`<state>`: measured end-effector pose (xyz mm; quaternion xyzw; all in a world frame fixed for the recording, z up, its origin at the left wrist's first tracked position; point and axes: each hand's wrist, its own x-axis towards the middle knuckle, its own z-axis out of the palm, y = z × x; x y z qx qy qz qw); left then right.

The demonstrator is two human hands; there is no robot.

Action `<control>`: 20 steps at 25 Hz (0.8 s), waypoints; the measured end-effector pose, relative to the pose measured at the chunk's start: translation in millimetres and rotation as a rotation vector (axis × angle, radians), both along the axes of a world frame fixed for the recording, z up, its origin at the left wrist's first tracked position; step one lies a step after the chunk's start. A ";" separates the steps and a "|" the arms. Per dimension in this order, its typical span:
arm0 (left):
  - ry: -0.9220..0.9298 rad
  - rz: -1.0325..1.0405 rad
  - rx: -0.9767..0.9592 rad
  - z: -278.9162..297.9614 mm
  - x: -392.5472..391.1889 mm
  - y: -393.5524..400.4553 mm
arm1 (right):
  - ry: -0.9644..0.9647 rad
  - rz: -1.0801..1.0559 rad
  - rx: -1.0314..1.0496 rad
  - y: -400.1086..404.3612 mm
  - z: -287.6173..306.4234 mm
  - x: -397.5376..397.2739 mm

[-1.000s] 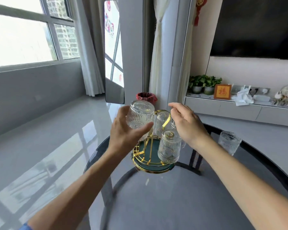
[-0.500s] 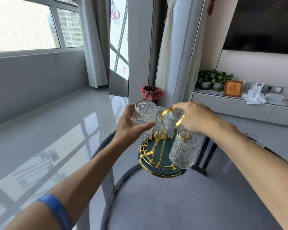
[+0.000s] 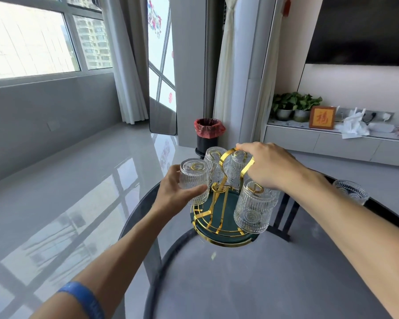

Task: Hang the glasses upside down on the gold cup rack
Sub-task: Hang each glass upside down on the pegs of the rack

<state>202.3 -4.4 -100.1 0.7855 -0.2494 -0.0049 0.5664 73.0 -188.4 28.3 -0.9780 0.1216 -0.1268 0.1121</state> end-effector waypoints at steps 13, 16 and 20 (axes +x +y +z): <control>-0.468 -0.123 0.068 101.9 -104.4 -28.2 | -0.376 -0.198 0.496 -63.6 -75.6 -95.3; -0.570 -0.299 0.136 106.5 -156.9 -91.5 | -0.297 -0.379 0.488 -90.2 -119.0 -150.7; -0.443 -0.378 0.274 74.9 -191.9 -182.2 | -0.034 -0.496 0.519 -123.5 -148.8 -195.5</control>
